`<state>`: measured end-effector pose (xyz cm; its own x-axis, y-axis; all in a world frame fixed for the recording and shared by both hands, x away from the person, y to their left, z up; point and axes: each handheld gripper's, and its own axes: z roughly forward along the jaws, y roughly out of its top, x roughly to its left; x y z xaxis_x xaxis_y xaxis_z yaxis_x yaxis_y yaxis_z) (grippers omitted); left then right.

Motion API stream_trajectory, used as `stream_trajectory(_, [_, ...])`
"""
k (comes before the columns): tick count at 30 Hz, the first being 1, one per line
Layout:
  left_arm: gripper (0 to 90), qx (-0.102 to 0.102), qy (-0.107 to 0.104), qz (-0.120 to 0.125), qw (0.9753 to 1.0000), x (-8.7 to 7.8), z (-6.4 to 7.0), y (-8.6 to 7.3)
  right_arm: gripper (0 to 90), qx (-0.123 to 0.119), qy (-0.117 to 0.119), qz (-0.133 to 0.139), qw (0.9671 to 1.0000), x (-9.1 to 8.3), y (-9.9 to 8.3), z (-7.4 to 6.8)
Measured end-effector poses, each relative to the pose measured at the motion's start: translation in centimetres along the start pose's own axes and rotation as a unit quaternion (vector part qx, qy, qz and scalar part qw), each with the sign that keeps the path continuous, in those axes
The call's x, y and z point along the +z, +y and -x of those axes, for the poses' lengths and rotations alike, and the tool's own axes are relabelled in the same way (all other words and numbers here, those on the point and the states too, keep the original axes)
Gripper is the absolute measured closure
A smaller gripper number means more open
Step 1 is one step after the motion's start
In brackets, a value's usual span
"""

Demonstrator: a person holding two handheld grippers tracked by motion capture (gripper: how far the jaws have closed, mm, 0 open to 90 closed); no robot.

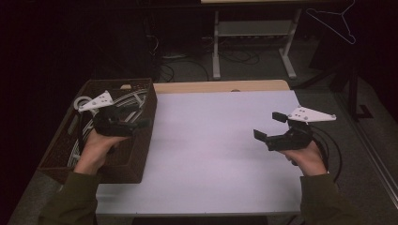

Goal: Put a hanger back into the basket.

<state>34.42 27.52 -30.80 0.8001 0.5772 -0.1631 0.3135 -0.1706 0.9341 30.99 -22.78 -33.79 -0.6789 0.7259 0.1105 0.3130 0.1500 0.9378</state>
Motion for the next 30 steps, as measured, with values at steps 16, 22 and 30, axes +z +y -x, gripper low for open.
stream_trajectory(16, [4.7,0.013,-0.046,0.018,0.9987,2.6,2.8,-1.2,0.1,0.006,0.015,0.039,0.9991,-1.0,0.6,-0.5])
stream_trajectory(22, [4.4,0.02,-0.049,0.03,0.9982,2.7,3.0,-1.5,0.1,0.005,0.018,0.047,0.9987,-1.2,0.7,-0.5])
stream_trajectory(30, [4.5,0.02,-0.052,0.031,0.9979,2.8,3.0,-1.7,0.1,0.001,0.023,0.049,0.9985,-1.2,0.9,-0.7])
